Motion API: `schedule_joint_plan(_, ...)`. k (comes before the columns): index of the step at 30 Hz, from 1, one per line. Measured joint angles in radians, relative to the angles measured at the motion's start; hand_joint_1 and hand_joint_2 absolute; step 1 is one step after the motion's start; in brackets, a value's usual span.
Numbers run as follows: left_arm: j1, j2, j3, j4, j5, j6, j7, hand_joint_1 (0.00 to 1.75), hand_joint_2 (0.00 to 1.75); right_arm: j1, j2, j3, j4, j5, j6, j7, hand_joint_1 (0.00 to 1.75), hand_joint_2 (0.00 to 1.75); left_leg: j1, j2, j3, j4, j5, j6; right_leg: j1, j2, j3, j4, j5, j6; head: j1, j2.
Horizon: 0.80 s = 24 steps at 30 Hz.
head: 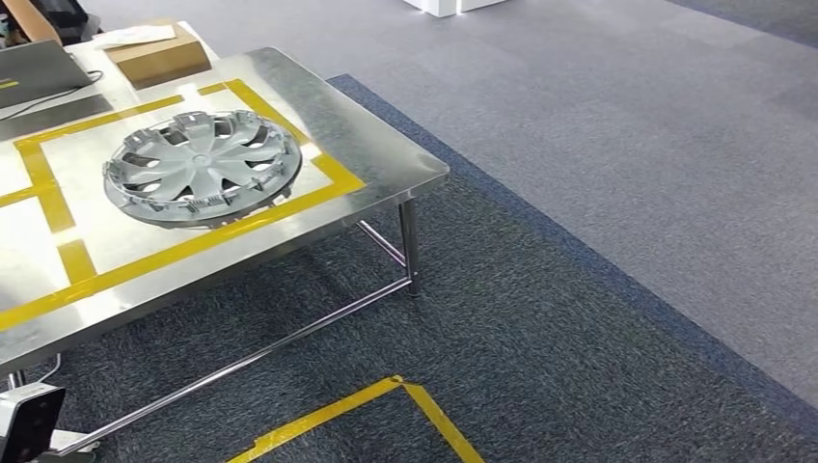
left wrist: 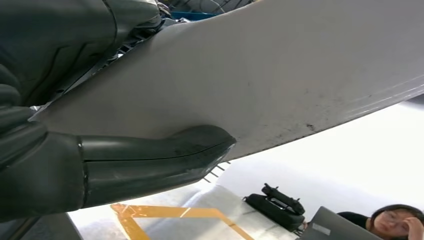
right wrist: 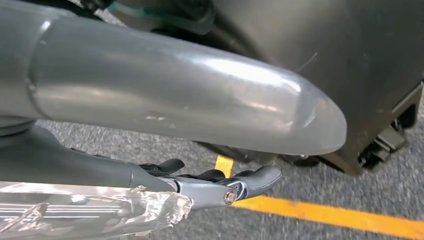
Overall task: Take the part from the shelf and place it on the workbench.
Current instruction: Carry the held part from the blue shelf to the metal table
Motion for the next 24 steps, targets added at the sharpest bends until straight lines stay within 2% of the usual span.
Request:
schedule_joint_plan(1, 0.000, 0.000, 0.000, 0.000, 0.002, 0.000, -0.002, 1.43, 1.75, 0.000, 0.000, 0.000, 0.000, 0.000, 0.001, 0.000, 0.00, 0.00, 0.000, 0.006, 0.004, -0.045, 0.045, 0.001, 0.000, -0.005, 0.013, 0.000, -0.010, 0.002, 0.000, 0.000)
schedule_joint_plan(2, 0.000, 0.000, 0.000, 0.000, 0.004, 0.001, -0.006, 1.43, 1.75, 0.000, 0.000, 0.000, 0.000, 0.000, 0.002, 0.001, 0.00, 0.00, 0.000, 0.024, 0.015, -0.104, 0.106, 0.004, 0.000, -0.010, 0.023, -0.001, -0.020, 0.006, 0.000, 0.000)
schedule_joint_plan(4, -0.003, 0.000, 0.000, 0.001, 0.008, 0.001, -0.011, 1.43, 1.75, 0.002, 0.000, 0.000, 0.000, 0.000, 0.003, 0.001, 0.00, 0.00, -0.005, 0.067, 0.031, -0.193, 0.171, 0.013, 0.006, -0.025, 0.039, 0.002, -0.040, 0.017, -0.003, 0.000)
schedule_joint_plan(5, -0.004, 0.000, 0.000, 0.001, 0.010, 0.001, -0.013, 1.43, 1.75, 0.002, 0.000, 0.000, 0.000, 0.000, 0.004, 0.002, 0.00, 0.00, -0.007, 0.080, 0.033, -0.210, 0.182, 0.018, 0.009, -0.035, 0.043, 0.003, -0.049, 0.023, -0.004, 0.000)
schedule_joint_plan(6, -0.005, 0.000, 0.000, 0.002, 0.012, 0.002, -0.013, 1.43, 1.75, 0.002, 0.000, 0.000, 0.000, 0.000, 0.004, 0.002, 0.00, 0.00, -0.010, 0.076, 0.031, -0.212, 0.176, 0.024, 0.011, -0.047, 0.050, 0.002, -0.056, 0.029, -0.005, 0.000)
schedule_joint_plan(7, -0.005, 0.000, 0.001, 0.002, 0.012, 0.002, -0.012, 1.43, 1.75, 0.001, 0.000, 0.000, 0.000, 0.000, 0.004, 0.003, 0.00, 0.00, -0.009, 0.064, 0.035, -0.215, 0.187, 0.030, 0.011, -0.058, 0.055, -0.002, -0.062, 0.035, -0.004, 0.000)
schedule_joint_plan(9, -0.006, -0.001, 0.002, 0.002, 0.013, 0.003, -0.012, 1.43, 1.75, -0.005, 0.000, 0.000, 0.000, 0.000, 0.004, 0.002, 0.00, 0.00, -0.005, 0.040, 0.044, -0.227, 0.196, 0.043, 0.009, -0.047, 0.059, 0.015, -0.084, 0.045, 0.000, 0.000)
schedule_joint_plan(10, -0.008, -0.001, 0.002, 0.002, 0.013, 0.003, -0.011, 1.43, 1.75, -0.007, 0.000, 0.000, 0.000, 0.000, 0.004, 0.002, 0.00, 0.00, -0.003, 0.030, 0.047, -0.233, 0.199, 0.049, 0.008, -0.030, 0.043, 0.051, -0.107, 0.048, 0.003, 0.000)
schedule_joint_plan(11, -0.008, -0.001, 0.002, 0.002, 0.013, 0.003, -0.011, 1.43, 1.75, -0.009, 0.000, 0.000, 0.000, 0.000, 0.004, 0.002, 0.00, 0.00, -0.003, 0.020, 0.048, -0.235, 0.199, 0.053, 0.008, -0.010, 0.012, 0.110, -0.137, 0.049, 0.006, 0.000)
schedule_joint_plan(12, -0.009, -0.002, 0.003, 0.002, 0.013, 0.003, -0.010, 1.43, 1.75, -0.009, 0.000, 0.000, 0.000, 0.000, 0.005, 0.002, 0.00, 0.00, -0.004, 0.008, 0.047, -0.236, 0.199, 0.056, 0.008, 0.001, -0.028, 0.178, -0.167, 0.049, 0.008, 0.000)
schedule_joint_plan(13, -0.009, -0.002, 0.004, 0.002, 0.013, 0.003, -0.008, 1.43, 1.75, -0.008, 0.000, 0.000, 0.000, 0.000, 0.005, 0.002, 0.00, 0.00, -0.005, -0.003, 0.046, -0.235, 0.198, 0.058, 0.008, 0.006, -0.066, 0.237, -0.184, 0.049, 0.008, 0.000)
schedule_joint_plan(14, -0.009, -0.002, 0.005, 0.002, 0.012, 0.003, -0.006, 1.43, 1.75, -0.009, 0.000, 0.000, 0.000, 0.000, 0.005, 0.003, 0.00, 0.00, -0.006, -0.016, 0.047, -0.235, 0.197, 0.058, 0.008, 0.009, -0.092, 0.267, -0.182, 0.048, 0.008, 0.000)
schedule_joint_plan(15, -0.009, -0.001, 0.006, 0.002, 0.010, 0.003, -0.004, 1.43, 1.75, -0.009, 0.000, 0.000, 0.000, 0.000, 0.005, 0.003, 0.00, 0.00, -0.007, -0.028, 0.048, -0.235, 0.196, 0.058, 0.009, 0.011, -0.099, 0.258, -0.157, 0.046, 0.008, 0.000)
schedule_joint_plan(16, -0.009, -0.001, 0.006, 0.002, 0.009, 0.003, -0.001, 1.43, 1.75, -0.009, 0.000, 0.000, 0.000, 0.000, 0.005, 0.003, 0.00, 0.00, -0.008, -0.041, 0.049, -0.235, 0.196, 0.058, 0.009, 0.017, -0.088, 0.211, -0.115, 0.043, 0.008, 0.000)
schedule_joint_plan(17, -0.009, -0.001, 0.008, 0.002, 0.006, 0.002, 0.002, 1.43, 1.75, -0.009, 0.000, 0.000, 0.000, 0.000, 0.006, 0.003, 0.00, 0.00, -0.008, -0.053, 0.051, -0.235, 0.195, 0.057, 0.009, 0.032, -0.065, 0.143, -0.071, 0.037, 0.008, 0.000)
schedule_joint_plan(18, -0.010, -0.001, 0.008, 0.003, 0.004, 0.001, 0.005, 1.43, 1.75, -0.008, -0.001, 0.000, 0.000, 0.000, 0.006, 0.003, 0.00, 0.00, -0.009, -0.064, 0.052, -0.234, 0.195, 0.054, 0.009, 0.051, -0.042, 0.080, -0.039, 0.032, 0.008, 0.000)
schedule_joint_plan(19, -0.011, -0.001, 0.009, 0.004, 0.000, -0.001, 0.009, 1.43, 1.75, -0.009, -0.002, 0.000, 0.000, 0.000, 0.006, 0.003, 0.00, 0.00, -0.010, -0.073, 0.051, -0.234, 0.194, 0.049, 0.010, 0.066, -0.026, 0.035, -0.020, 0.027, 0.008, 0.000)
schedule_joint_plan(20, -0.011, 0.000, 0.010, 0.005, -0.005, -0.003, 0.014, 1.43, 1.75, -0.009, -0.002, 0.000, 0.001, 0.000, 0.006, 0.003, 0.00, 0.00, -0.009, -0.081, 0.050, -0.235, 0.195, 0.043, 0.011, 0.075, -0.018, 0.012, -0.016, 0.023, 0.008, 0.000)
schedule_joint_plan(22, -0.012, 0.001, 0.011, 0.006, -0.013, -0.007, 0.022, 1.43, 1.75, -0.010, -0.003, 0.000, 0.001, 0.000, 0.006, 0.003, 0.00, 0.00, -0.006, -0.097, 0.048, -0.239, 0.198, 0.027, 0.013, 0.062, -0.012, 0.005, -0.014, 0.014, 0.008, 0.000)
schedule_joint_plan(23, -0.011, 0.002, 0.011, 0.006, -0.014, -0.007, 0.025, 1.43, 1.75, -0.011, -0.003, 0.000, 0.001, 0.000, 0.006, 0.003, 0.00, 0.00, -0.005, -0.093, 0.047, -0.237, 0.196, 0.021, 0.012, 0.053, -0.007, 0.000, -0.009, 0.008, 0.007, 0.000)
schedule_joint_plan(24, -0.012, 0.004, 0.012, 0.007, -0.015, -0.008, 0.027, 1.43, 1.75, -0.011, -0.003, 0.000, 0.001, 0.000, 0.006, 0.003, 0.00, 0.00, -0.006, -0.078, 0.041, -0.224, 0.186, 0.014, 0.010, 0.044, -0.001, -0.006, -0.004, 0.002, 0.005, 0.000)
